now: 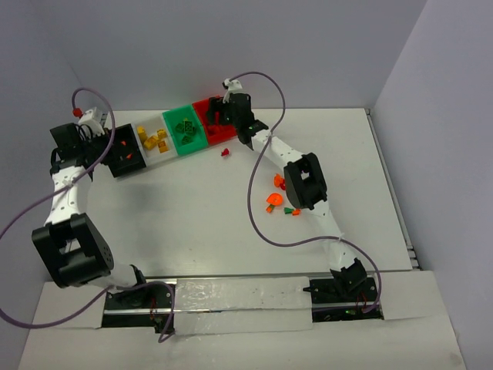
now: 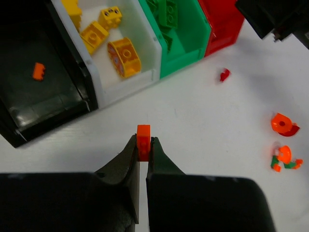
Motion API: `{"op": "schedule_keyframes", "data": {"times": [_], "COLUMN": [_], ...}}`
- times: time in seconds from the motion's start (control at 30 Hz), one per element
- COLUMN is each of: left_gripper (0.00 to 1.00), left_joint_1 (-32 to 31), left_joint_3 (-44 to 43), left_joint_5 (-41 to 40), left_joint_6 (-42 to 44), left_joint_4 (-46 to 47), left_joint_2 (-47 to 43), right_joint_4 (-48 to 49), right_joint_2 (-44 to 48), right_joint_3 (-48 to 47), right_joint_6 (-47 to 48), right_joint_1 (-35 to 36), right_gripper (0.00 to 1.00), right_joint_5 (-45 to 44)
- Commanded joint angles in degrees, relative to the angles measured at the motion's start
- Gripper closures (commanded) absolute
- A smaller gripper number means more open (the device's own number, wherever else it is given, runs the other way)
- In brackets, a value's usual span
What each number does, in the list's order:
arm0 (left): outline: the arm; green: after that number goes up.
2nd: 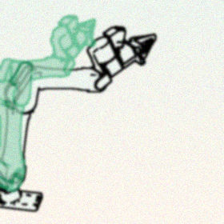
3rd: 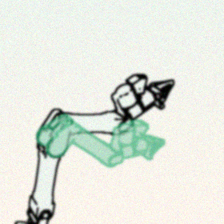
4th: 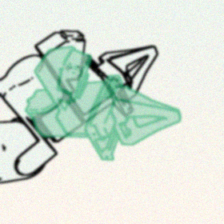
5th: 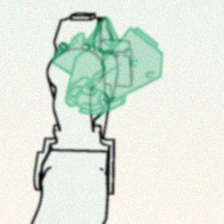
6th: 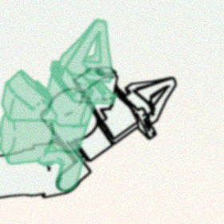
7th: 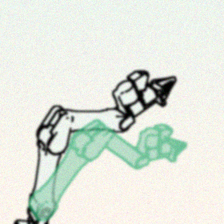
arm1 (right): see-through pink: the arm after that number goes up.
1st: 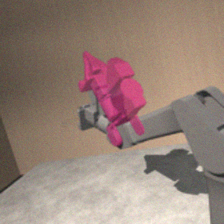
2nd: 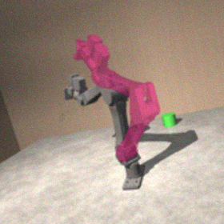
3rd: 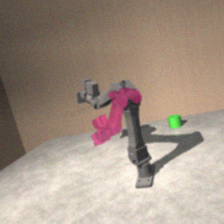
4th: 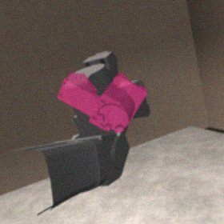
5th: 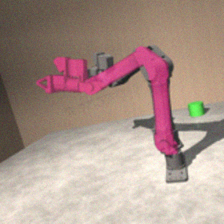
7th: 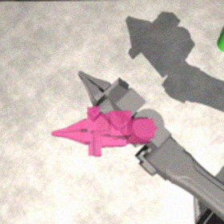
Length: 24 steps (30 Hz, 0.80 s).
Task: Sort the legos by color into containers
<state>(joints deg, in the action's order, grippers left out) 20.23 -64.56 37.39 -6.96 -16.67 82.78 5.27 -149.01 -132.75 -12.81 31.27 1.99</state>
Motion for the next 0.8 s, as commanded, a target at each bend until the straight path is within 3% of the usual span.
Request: {"op": "schedule_keyframes", "data": {"times": [0.0,0.17,0.4,0.5,0.57,0.63,0.73,0.77], "left_gripper": [1.00,1.00,0.95,0.84,0.70,0.50,0.42,0.32], "left_joint_1": [0.34,0.29,-0.38,-0.76,-0.87,-1.07,-1.72,-2.60], "left_joint_3": [-10.02,-20.50,-28.65,-32.04,-33.51,-35.09,-37.46,-38.47], "left_joint_5": [-6.68,-10.92,-14.30,-16.19,-16.51,-16.30,-15.50,-15.15], "left_joint_6": [5.99,11.17,13.75,13.91,13.97,14.28,15.35,16.23], "left_joint_4": [-1.14,-4.87,-9.29,-10.62,-11.23,-11.45,-12.61,-13.40], "left_joint_2": [9.64,19.87,30.22,33.15,34.45,35.51,35.41,35.00], "right_joint_4": [2.06,1.53,0.19,-4.53,-7.75,-11.69,-13.11,-13.90], "right_joint_2": [4.28,11.18,22.24,24.63,25.95,28.78,32.23,34.22], "right_joint_3": [0.88,6.52,17.48,19.63,19.93,21.94,27.01,29.58], "right_joint_6": [-1.49,0.30,5.55,6.17,6.28,6.33,5.99,5.76], "right_joint_1": [0.55,0.44,0.29,-0.02,-0.42,-1.17,-2.45,-3.27], "right_gripper": [0.14,0.12,0.09,0.05,0.02,0.00,0.00,0.00], "right_joint_5": [3.63,6.25,7.90,9.10,9.87,11.09,12.16,12.88]}}
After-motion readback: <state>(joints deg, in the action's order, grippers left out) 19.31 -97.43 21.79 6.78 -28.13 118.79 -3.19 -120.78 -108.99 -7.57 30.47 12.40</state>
